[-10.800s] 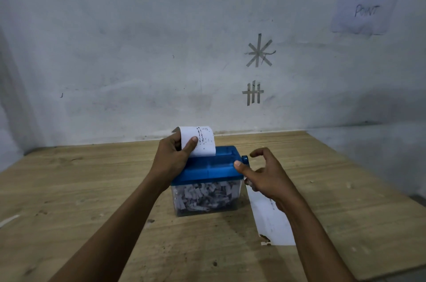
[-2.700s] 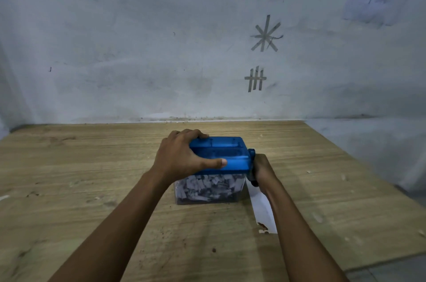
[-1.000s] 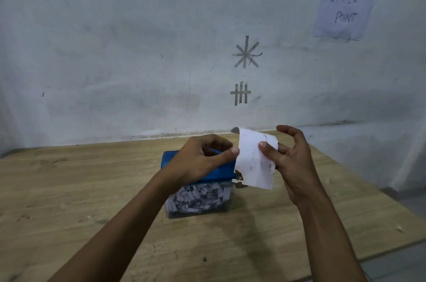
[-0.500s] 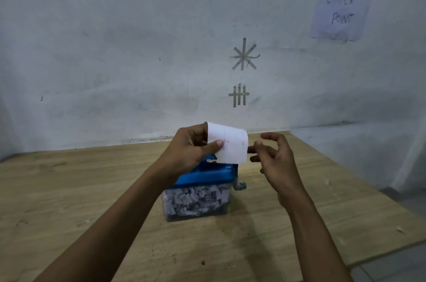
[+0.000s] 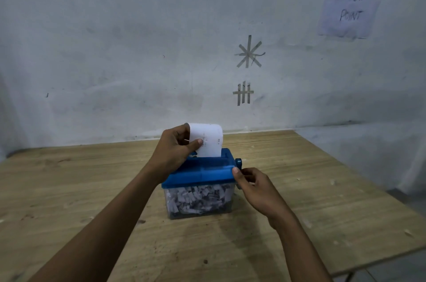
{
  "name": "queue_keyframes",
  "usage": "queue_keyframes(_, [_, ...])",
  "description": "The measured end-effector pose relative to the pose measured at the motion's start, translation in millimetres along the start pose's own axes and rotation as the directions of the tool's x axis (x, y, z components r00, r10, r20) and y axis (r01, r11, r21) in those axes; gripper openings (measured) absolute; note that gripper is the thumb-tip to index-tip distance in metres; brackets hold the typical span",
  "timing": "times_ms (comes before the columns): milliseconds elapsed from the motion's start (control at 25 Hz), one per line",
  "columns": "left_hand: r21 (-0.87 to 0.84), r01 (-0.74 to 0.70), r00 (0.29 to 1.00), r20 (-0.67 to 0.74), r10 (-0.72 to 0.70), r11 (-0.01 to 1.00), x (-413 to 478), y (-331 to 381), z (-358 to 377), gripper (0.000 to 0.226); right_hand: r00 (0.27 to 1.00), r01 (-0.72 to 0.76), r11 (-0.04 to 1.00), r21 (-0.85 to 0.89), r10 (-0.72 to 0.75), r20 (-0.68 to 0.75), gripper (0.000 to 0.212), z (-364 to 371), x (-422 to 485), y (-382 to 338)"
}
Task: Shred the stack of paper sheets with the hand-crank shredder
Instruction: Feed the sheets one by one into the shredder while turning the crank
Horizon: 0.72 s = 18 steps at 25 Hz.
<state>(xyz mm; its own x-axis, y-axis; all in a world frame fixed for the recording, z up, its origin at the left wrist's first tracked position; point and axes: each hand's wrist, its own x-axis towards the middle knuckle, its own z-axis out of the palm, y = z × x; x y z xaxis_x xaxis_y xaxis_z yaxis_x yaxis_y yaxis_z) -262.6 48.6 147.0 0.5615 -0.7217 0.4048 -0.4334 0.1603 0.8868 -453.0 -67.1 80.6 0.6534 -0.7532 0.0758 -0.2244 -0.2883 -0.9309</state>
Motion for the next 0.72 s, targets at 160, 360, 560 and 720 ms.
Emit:
queue_keyframes(160, [0.056, 0.020, 1.000, 0.003, -0.020, 0.998, 0.7, -4.6, -1.5, 0.030, 1.000, -0.019, 1.000, 0.015, 0.019, -0.021, 0.054, 2.5, -2.1, -3.6])
queue_keyframes(360, [0.014, 0.055, 0.998, -0.036, -0.054, 0.998, -3.7, -14.7, -4.6, 0.031, 0.992, -0.058, 0.998, 0.018, 0.060, -0.107, 0.084, 7.7, 1.2, -6.4])
queue_keyframes(560, [0.076, 0.012, 0.998, -0.067, -0.007, 0.997, -8.1, -20.7, -2.4, 0.038, 0.984, -0.114, 0.993, 0.014, 0.115, -0.137, 0.083, 7.2, 6.4, -8.0])
queue_keyframes(720, [0.129, 0.009, 0.997, -0.075, 0.001, 0.992, -6.5, -27.2, -1.0, 0.035, 0.987, -0.144, 0.989, -0.045, 0.140, -0.079, 0.070, -8.9, 9.4, -21.0])
